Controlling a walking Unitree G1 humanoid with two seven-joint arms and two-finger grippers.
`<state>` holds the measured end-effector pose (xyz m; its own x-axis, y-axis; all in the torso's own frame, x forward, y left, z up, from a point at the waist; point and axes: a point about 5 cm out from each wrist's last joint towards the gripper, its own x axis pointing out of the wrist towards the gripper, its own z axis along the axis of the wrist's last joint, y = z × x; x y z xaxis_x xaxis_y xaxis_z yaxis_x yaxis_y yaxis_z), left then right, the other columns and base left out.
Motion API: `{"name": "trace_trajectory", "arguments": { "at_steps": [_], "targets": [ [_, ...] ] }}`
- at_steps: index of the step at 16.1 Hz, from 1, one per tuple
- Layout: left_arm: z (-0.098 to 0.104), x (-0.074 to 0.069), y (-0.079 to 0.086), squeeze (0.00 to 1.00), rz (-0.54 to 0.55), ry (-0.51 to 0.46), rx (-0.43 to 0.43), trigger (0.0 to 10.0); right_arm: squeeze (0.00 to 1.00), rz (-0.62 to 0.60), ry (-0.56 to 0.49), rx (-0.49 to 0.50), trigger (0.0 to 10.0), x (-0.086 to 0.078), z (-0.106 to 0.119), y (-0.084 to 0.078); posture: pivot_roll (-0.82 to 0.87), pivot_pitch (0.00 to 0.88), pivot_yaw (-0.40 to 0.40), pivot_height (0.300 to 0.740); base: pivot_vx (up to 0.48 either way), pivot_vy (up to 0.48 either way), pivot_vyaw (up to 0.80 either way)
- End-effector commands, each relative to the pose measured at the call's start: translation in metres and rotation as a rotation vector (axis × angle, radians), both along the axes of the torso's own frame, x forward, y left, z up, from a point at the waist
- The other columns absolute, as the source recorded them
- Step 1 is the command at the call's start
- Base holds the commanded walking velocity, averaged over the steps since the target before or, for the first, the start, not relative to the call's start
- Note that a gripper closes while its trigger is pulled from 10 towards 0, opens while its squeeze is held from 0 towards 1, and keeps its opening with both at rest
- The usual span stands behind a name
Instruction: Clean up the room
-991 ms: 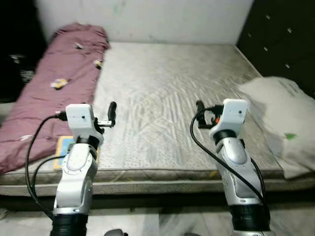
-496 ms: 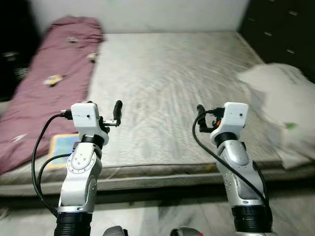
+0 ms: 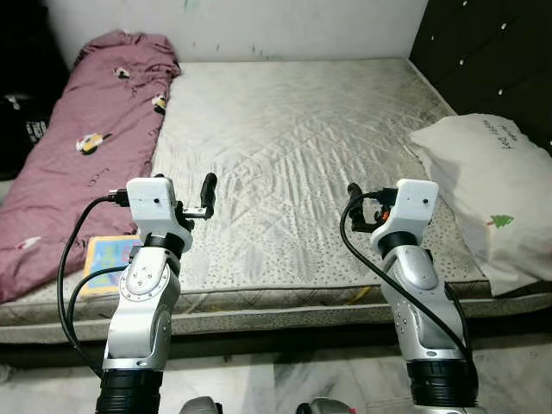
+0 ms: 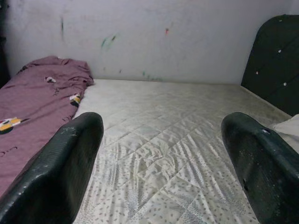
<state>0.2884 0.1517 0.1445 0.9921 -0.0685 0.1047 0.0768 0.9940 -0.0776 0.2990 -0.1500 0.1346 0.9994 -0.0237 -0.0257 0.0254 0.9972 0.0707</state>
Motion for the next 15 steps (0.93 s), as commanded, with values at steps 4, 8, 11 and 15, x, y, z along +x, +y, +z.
{"name": "trace_trajectory", "arguments": {
  "at_steps": [4, 8, 11, 15],
  "targets": [
    [-0.0003, 0.0006, -0.0004, 0.00, -0.004, -0.001, 0.004, 10.0, 0.00, 0.008, 0.005, 0.001, 10.0, 0.0002, -0.0007, -0.0009, -0.01, 0.000, 0.005, 0.740, 0.000, 0.000, -0.53],
    [0.0000, -0.0004, -0.0012, 0.00, -0.012, -0.009, 0.005, 10.0, 0.00, 0.017, 0.008, -0.003, 10.0, -0.0004, -0.0018, 0.0000, -0.01, 0.000, 0.003, 0.740, 0.231, 0.000, 0.00],
    [0.0005, -0.0006, -0.0020, 0.00, -0.021, -0.012, 0.003, 10.0, 0.00, 0.023, 0.008, -0.008, 10.0, 0.0001, -0.0020, 0.0004, -0.01, 0.000, 0.003, 0.740, 0.381, 0.000, 0.00],
    [0.0006, -0.0003, -0.0019, 0.00, -0.024, -0.014, 0.004, 10.0, 0.00, 0.022, 0.009, -0.009, 10.0, 0.0007, -0.0027, 0.0000, -0.01, 0.000, 0.002, 0.740, 0.394, 0.000, 0.00]
  ]
}}
